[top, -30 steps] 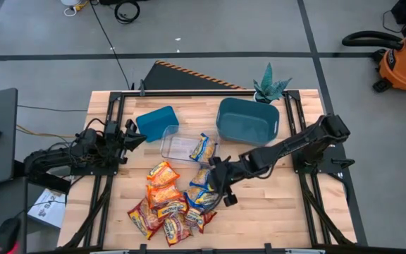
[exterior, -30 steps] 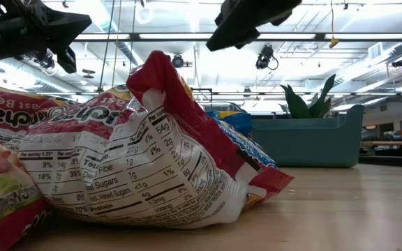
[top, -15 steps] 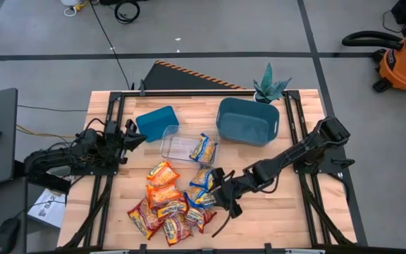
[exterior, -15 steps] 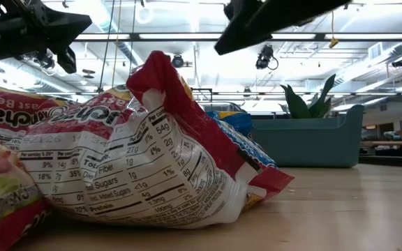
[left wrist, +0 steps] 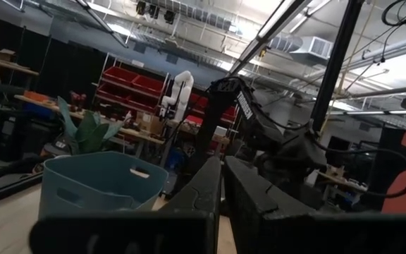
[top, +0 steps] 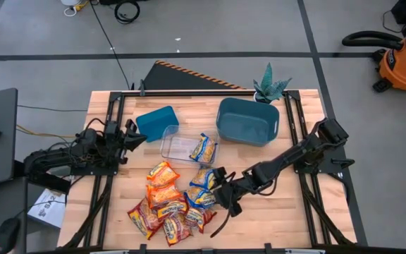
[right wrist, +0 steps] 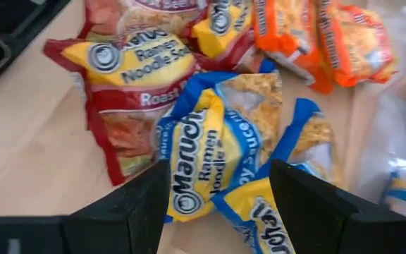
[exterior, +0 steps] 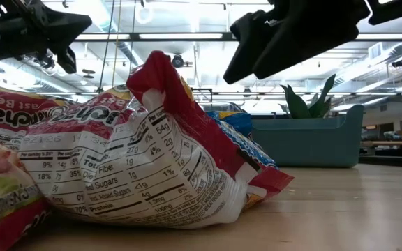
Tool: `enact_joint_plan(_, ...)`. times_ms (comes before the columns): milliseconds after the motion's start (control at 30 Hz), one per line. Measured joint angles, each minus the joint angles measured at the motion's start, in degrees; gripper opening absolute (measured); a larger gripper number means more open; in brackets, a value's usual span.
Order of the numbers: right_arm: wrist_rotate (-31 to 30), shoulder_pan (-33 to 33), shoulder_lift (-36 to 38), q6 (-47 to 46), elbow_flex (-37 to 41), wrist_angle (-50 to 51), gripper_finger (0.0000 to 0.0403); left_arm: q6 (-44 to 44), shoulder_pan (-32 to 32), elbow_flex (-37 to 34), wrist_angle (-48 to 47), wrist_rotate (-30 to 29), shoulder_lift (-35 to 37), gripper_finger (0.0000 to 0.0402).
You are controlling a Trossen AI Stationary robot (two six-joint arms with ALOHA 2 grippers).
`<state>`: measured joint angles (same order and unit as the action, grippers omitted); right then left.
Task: Sort Maruchan noodles
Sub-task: Put the blue noodle pack into the center transparent bin
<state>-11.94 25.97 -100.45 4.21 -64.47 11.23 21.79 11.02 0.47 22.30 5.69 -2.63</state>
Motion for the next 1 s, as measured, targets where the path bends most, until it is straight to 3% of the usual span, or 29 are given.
enact_joint_plan(367, -0.4, 1.3, -6.3, 1.1, -13.9, 11.4, 0.0247, 0.0, 0.0, 0.0, 0.0, 0.0, 0.0, 0.0025)
enact_joint_plan(833, -0.8, 1.2, -9.1, 1.8, -12.5, 16.4, 0.0247, 0.0, 0.0, 0.0, 0.0, 0.0, 0.0, 0.0025)
enact_joint_plan(1000, -9.3, 2.4, -9.1, 3.6, -10.1, 14.3, 0.0246, 0.0, 0.0, 0.0, -0.2, 0.0, 0.0, 0.0025)
